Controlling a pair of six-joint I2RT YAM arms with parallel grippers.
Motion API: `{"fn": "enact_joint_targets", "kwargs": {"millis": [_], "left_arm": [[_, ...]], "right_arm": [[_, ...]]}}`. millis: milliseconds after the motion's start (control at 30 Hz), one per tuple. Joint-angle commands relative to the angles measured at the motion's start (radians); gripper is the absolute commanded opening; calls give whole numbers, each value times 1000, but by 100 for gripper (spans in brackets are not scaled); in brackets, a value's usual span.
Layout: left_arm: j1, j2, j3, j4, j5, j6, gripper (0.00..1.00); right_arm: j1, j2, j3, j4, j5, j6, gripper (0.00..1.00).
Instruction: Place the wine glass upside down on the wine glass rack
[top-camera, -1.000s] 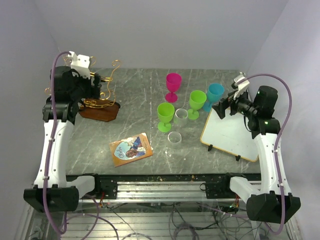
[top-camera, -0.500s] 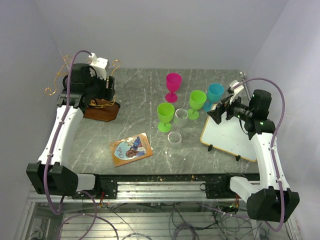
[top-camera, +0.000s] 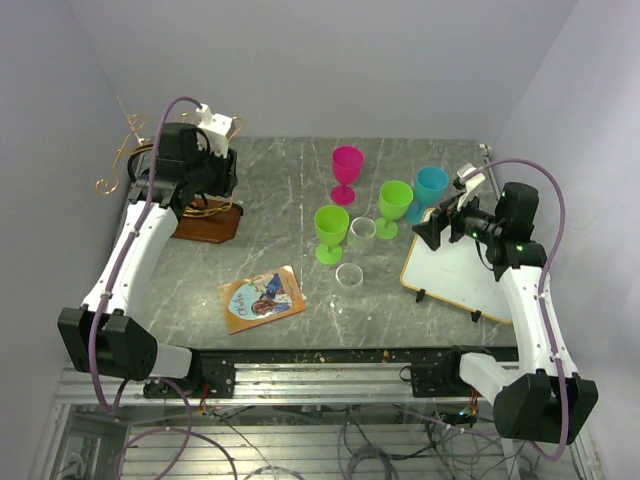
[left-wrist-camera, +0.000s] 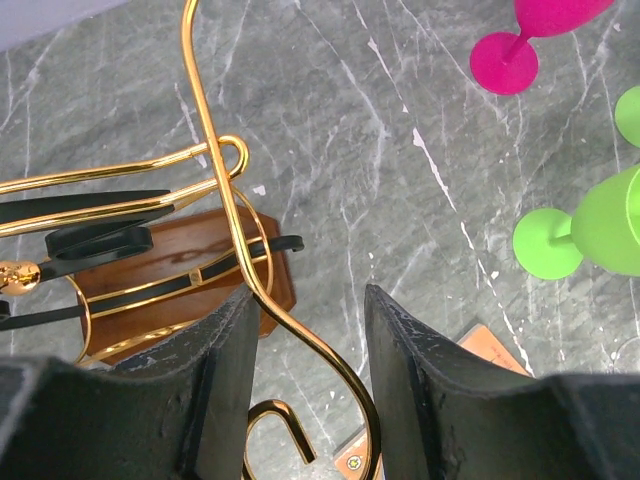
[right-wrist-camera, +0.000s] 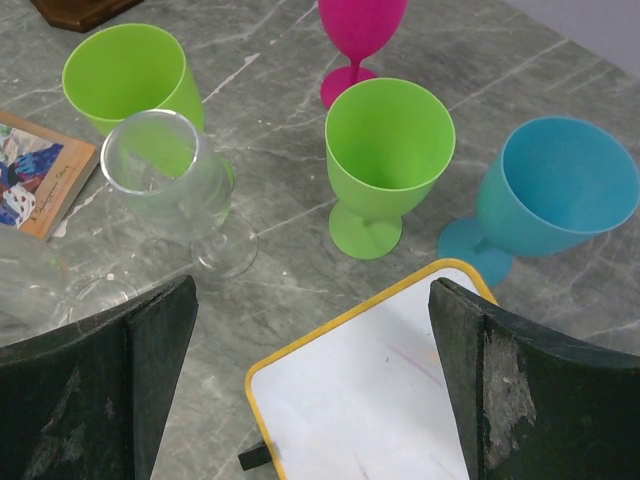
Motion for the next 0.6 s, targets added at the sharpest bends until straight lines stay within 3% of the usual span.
{"fn": "enact_joint_targets", "kwargs": {"millis": [0, 300, 567], "left_arm": [[-51, 40, 64, 17, 38, 7, 48], [-137, 111, 128, 19, 9, -13, 40], [-209, 126, 95, 112, 9, -199, 43]], "right_arm": [[4, -2, -12, 40, 0, 12, 100], [4, -8, -26, 59, 16, 16, 100], [3, -14, -45, 82, 24, 21, 100]]}}
